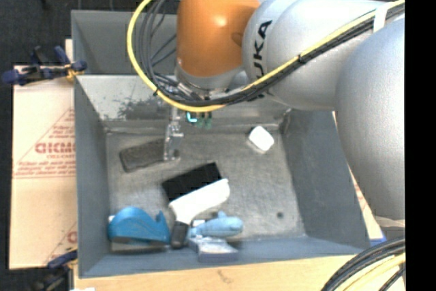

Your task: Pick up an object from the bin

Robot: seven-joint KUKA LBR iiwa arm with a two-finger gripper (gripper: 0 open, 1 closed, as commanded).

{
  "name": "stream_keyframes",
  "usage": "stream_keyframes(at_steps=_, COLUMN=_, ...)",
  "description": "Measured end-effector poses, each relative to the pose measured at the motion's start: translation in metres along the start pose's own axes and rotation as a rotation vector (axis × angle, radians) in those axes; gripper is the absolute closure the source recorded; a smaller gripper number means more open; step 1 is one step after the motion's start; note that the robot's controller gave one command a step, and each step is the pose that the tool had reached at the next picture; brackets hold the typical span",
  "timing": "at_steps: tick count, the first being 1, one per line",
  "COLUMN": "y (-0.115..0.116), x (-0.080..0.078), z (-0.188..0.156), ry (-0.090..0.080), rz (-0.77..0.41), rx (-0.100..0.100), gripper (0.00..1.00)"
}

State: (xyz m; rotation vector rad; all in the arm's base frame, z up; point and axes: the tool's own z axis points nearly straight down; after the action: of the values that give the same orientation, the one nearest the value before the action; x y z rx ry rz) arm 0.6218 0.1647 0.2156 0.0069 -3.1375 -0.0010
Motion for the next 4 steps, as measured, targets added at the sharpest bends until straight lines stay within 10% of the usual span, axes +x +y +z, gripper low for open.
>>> stream_keyframes(at_steps=1, y=-0.001, x=-0.002, z=-0.005, ry=-0.008, rz=0.003, rx=-0.001, gripper=0.0)
stream_keyframes(at_steps=3, y=-0.007, x=0.005, z=0.127, ry=-0.005, rz=0.006, rx=-0.001, gripper=0.0)
stream_keyframes(at_steps=4, y=-0.002, x=-0.003, z=0.105, ry=-0.006, rz=-0.046, rx=0.001, gripper=0.0)
